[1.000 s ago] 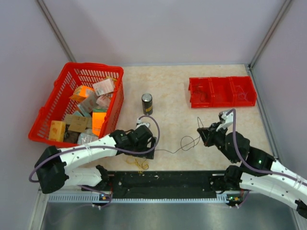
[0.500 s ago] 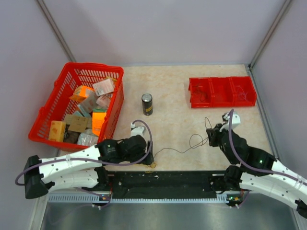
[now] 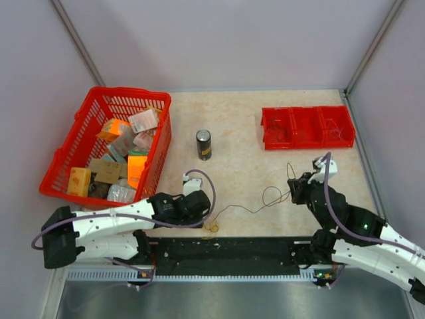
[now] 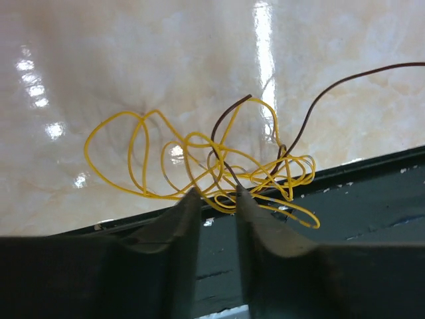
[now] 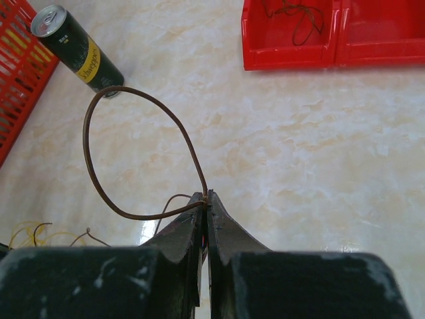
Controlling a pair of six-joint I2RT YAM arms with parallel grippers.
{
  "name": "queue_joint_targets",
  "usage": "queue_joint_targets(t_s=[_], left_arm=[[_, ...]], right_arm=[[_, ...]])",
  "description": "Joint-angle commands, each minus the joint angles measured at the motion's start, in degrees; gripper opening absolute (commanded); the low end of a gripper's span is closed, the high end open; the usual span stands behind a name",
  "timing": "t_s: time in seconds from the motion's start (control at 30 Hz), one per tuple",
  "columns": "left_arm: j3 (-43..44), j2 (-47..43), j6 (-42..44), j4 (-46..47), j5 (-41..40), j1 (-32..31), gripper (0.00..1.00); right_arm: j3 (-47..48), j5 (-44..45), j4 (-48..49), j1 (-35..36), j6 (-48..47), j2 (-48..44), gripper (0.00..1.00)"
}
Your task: Untangle the cables
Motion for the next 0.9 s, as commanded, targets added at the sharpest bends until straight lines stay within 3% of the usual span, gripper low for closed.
queue_joint_targets(t_s=[0.0, 0.03, 0.07, 0.17, 0.27, 0.37, 0.6, 0.77, 0.8, 0.87], left_arm=[[3.5, -0.9, -0.6, -1.7, -5.7, -0.3, 0.22], [3.9, -2.1, -0.6, -3.3, -7.7, -0.3, 0.14], [4.6, -2.9, -0.5, -4.8, -9.6, -0.3, 0.00], [9.9, -7.0, -0.3, -13.2, -18.1, -0.3, 0.00], [17.0, -12.5, -1.7, -22.2, -26.4, -0.3, 0.00], [22.1, -19.7, 6.4, -19.6, -30.5, -0.3, 0.00], [32.8, -31.8, 21.1, -10.8, -32.5, -0.3, 0.00], [39.2, -33.4, 25.4, -10.9, -31.1, -0.3, 0.00], [39.9, -33.5, 25.9, -10.9, -30.5, -0.3, 0.00], [40.4, -33.3, 27.1, -10.2, -29.1, -0.3, 0.00]], right_arm=[[1.2, 2.3, -1.2, 0.5, 0.3, -1.1, 0.00], [1.1, 2.9, -1.5, 0.6, 0.4, -1.0, 0.00], [0.9, 3.7, -1.7, 0.6, 0.9, -0.9, 0.00], [1.2, 8.6, -5.0, 0.6, 4.7, 0.7, 0.00], [5.3, 16.3, -16.1, -1.5, 14.5, 6.7, 0.00], [7.8, 15.1, -18.0, -8.2, 16.4, 11.0, 0.00], [8.7, -10.2, -9.0, -41.3, 6.5, 11.3, 0.00], [8.8, -38.8, -6.2, -72.9, 2.1, 15.6, 0.00], [8.8, -38.7, -6.4, -77.0, 3.0, 17.3, 0.00], [8.8, -38.7, -6.0, -77.4, 4.5, 20.1, 0.00]])
